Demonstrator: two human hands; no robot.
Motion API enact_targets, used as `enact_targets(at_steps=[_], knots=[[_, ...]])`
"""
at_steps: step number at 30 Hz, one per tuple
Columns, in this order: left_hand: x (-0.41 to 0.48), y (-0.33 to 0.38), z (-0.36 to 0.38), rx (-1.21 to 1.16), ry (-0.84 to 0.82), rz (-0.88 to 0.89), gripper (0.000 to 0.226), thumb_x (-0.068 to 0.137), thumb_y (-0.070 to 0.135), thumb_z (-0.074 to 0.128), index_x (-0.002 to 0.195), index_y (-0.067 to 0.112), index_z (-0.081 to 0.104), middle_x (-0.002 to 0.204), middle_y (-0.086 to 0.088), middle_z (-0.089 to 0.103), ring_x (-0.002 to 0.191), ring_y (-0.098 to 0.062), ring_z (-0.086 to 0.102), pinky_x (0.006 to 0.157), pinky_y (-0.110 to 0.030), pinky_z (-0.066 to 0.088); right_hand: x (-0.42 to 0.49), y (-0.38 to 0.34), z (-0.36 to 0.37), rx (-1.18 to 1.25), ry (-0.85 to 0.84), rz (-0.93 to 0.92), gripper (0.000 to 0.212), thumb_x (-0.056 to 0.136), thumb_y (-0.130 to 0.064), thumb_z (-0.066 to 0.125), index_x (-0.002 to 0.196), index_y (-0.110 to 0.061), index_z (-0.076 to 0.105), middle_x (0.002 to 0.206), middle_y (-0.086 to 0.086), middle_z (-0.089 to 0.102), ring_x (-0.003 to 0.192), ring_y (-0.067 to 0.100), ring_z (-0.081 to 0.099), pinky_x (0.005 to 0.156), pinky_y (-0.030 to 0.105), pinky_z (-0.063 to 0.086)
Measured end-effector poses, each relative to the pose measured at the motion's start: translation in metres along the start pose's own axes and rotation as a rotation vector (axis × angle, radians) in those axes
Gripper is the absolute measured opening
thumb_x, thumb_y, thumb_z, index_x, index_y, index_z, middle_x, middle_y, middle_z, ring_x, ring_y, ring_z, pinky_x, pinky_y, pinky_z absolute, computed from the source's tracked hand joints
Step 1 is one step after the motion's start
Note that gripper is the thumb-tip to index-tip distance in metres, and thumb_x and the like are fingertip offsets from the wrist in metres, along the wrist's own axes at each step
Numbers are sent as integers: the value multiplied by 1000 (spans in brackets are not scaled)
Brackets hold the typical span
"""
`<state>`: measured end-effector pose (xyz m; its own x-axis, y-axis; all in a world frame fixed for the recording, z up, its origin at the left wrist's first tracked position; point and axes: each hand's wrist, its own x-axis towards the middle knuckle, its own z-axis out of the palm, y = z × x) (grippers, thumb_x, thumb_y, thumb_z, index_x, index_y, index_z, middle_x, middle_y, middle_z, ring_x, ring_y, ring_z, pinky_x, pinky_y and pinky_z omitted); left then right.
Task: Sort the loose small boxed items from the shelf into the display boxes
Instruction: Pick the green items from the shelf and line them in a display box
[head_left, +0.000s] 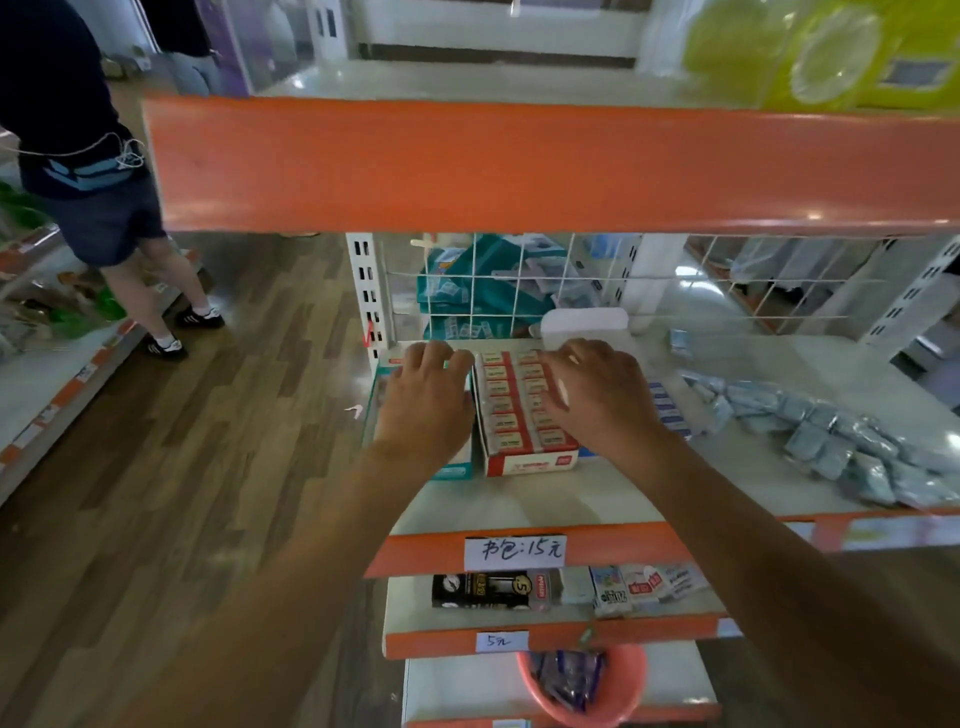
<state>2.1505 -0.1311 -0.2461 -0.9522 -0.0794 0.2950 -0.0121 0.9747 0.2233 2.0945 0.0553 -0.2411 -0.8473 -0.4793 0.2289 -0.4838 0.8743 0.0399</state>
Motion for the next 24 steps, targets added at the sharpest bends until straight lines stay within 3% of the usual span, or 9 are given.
enact_targets(at_steps=[6,10,15,18,21,24], knots=[[6,81,14,66,-57,162,43,92,27,49,133,15,45,136,-7,42,127,-27,33,100,-40,32,-43,60,-3,41,6,111,45,91,-40,55,130,-20,54,128,6,55,118,29,51,96,46,43],[10,133,26,73,-123,241,50,94,39,45,140,21,36,149,-7,27,141,-28,15,113,-44,14,-69,98,-8,40,87,170,46,85,-37,63,126,-18,58,126,9,59,118,32,54,96,53,44],[12,186,40,92,-195,300,61,96,49,40,149,23,23,157,-9,7,146,-30,-4,117,-49,0,-101,149,-5,16,124,254,53,77,-41,70,124,-18,61,123,12,62,116,33,58,91,60,46],[14,212,47,111,-205,315,63,96,51,37,150,22,19,158,-10,4,146,-31,-5,117,-49,0,-115,175,-4,-22,46,292,58,82,-46,65,134,-23,52,136,10,53,129,32,47,99,61,38],[17,234,55,115,-225,333,65,97,50,37,150,18,17,158,-9,6,146,-30,-7,116,-49,-2,-127,197,-1,-29,-23,326,63,91,-53,51,147,-30,34,153,3,33,144,26,24,111,58,20],[24,250,65,161,-227,343,63,97,49,37,147,13,24,154,-7,19,146,-29,-3,117,-51,2,-136,208,4,10,-20,317,63,91,-55,48,148,-31,32,154,4,31,145,27,20,112,59,18]])
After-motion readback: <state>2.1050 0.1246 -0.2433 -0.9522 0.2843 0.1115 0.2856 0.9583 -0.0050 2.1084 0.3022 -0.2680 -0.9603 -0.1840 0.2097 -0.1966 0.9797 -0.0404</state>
